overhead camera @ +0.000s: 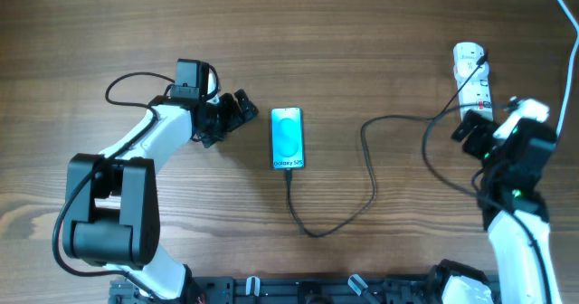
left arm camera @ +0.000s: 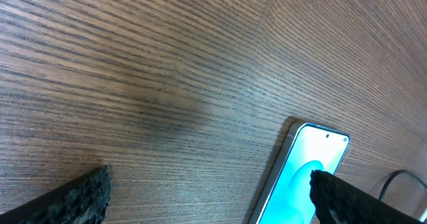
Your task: Plug charger to phone and switch on socket
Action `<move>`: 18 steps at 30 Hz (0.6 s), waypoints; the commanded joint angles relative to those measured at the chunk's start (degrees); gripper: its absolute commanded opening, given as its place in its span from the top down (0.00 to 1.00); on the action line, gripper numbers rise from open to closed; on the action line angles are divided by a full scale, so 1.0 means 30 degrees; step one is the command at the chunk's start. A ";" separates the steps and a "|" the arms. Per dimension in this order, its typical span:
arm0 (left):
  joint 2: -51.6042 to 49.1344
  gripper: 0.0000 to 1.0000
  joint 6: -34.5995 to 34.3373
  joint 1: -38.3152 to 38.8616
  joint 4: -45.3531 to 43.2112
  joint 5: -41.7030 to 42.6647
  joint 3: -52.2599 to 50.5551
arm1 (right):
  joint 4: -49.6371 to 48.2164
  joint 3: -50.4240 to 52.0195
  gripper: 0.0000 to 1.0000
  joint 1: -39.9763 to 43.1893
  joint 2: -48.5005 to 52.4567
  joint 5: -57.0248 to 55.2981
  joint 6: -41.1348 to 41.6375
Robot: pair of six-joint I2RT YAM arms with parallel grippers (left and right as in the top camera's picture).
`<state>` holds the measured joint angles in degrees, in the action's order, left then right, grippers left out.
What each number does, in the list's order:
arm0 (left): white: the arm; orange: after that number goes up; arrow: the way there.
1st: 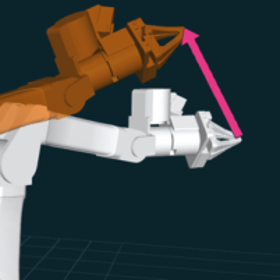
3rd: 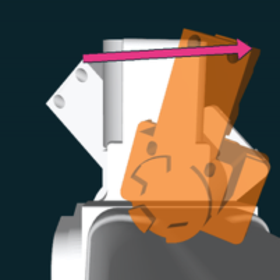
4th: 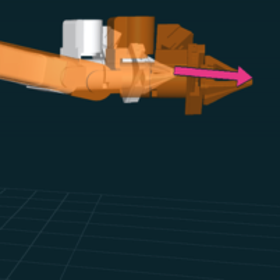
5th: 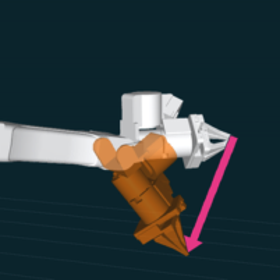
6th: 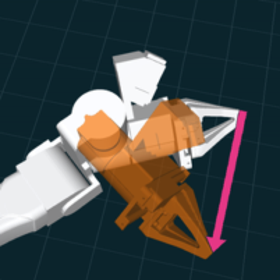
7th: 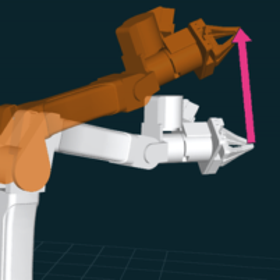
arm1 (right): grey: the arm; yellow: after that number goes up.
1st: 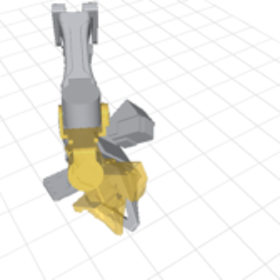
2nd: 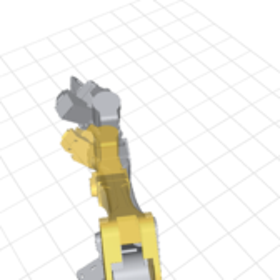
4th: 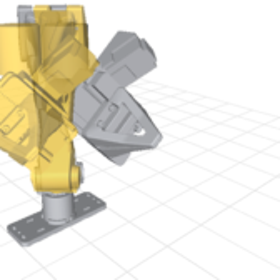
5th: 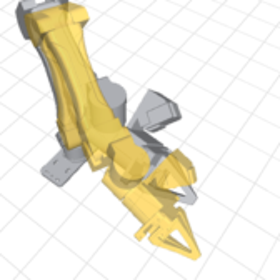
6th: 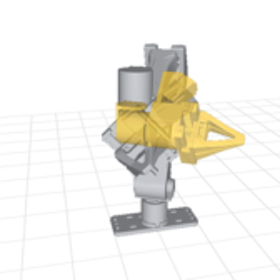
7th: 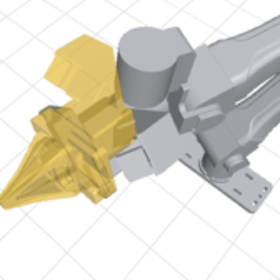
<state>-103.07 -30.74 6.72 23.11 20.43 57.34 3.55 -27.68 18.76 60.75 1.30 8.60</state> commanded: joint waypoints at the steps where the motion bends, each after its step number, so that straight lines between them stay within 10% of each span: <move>1: -0.0357 0.00 0.0022 -0.0066 0.0226 -0.0634 -0.0379 | -0.1421 0.1945 0.00 -0.1107 -0.1129 0.2521 -0.3162; 18: -0.0357 0.00 0.0022 -0.0066 0.0226 -0.0634 -0.0379 | -0.4007 0.9136 0.01 -0.4313 -0.6943 0.2433 -0.3956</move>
<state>-103.07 -30.74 6.72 23.11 20.40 57.34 -8.88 -1.96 8.03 42.59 7.99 -1.87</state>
